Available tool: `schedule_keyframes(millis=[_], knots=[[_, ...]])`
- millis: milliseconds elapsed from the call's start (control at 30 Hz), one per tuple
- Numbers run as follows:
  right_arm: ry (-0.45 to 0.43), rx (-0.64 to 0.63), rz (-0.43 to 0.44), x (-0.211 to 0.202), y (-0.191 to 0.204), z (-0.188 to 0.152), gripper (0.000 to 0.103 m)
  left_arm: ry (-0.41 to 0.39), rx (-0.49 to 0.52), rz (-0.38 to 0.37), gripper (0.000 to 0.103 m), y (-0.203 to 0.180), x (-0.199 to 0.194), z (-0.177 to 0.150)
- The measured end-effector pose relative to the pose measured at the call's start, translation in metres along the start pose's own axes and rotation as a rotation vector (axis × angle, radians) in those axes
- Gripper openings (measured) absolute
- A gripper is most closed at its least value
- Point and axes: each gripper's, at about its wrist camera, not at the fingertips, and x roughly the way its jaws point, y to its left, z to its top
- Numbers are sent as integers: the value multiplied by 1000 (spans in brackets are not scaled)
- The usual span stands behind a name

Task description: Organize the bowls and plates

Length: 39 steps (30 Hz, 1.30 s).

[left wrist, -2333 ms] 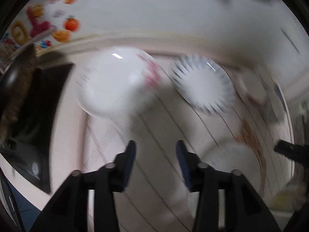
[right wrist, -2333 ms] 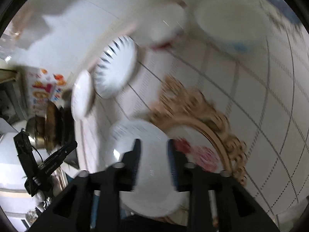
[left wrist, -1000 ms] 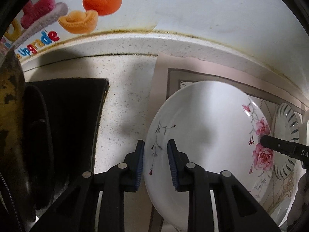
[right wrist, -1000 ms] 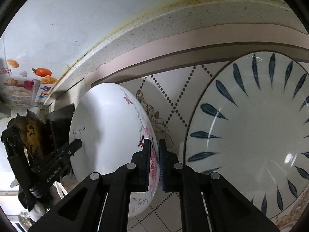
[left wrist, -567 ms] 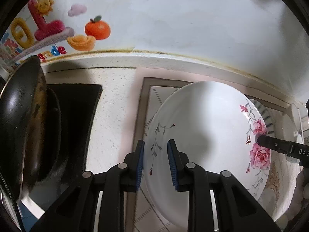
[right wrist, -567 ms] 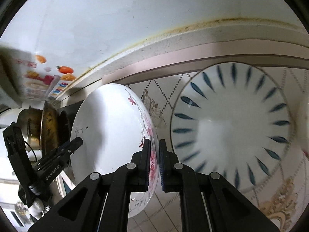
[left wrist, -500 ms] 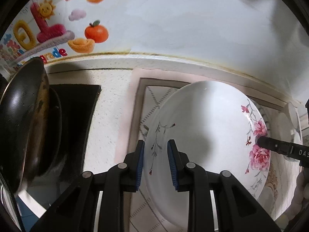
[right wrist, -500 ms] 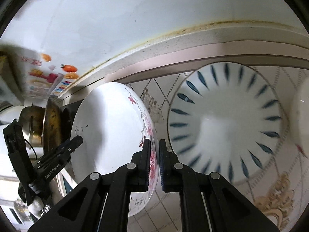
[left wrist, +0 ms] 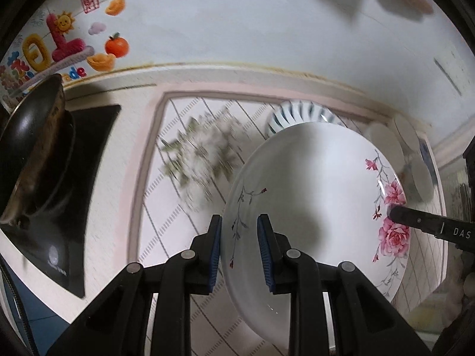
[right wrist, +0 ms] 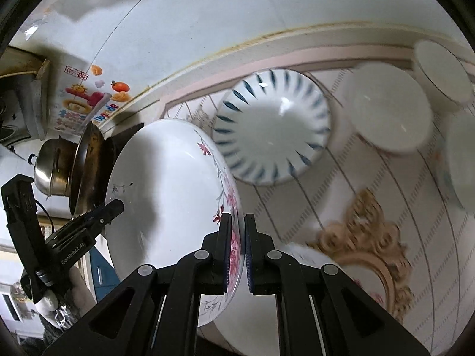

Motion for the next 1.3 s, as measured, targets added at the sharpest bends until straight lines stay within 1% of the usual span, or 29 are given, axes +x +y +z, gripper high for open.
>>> schedule_keyframes(millis=[200, 367, 533, 633, 733, 900, 1200, 1300], knots=[[30, 23, -20, -9, -35, -46, 10, 75, 47, -3, 21, -30, 20, -38], [74, 44, -38, 0, -64, -78, 10, 127, 66, 4, 21, -45, 38, -65], [105, 60, -51, 9, -85, -102, 10, 165, 88, 24, 21, -54, 53, -82], [120, 71, -52, 15, -93, -110, 10, 171, 99, 35, 21, -57, 56, -86], [129, 72, -70, 19, -96, -116, 10, 161, 118, 47, 21, -64, 56, -86], [136, 98, -51, 21, -108, -125, 10, 162, 128, 50, 21, -72, 61, -87], [136, 108, -70, 17, -119, -126, 10, 184, 153, 54, 21, -83, 71, -97], [140, 107, -75, 18, -121, -128, 10, 179, 169, 66, 21, -88, 72, -99]])
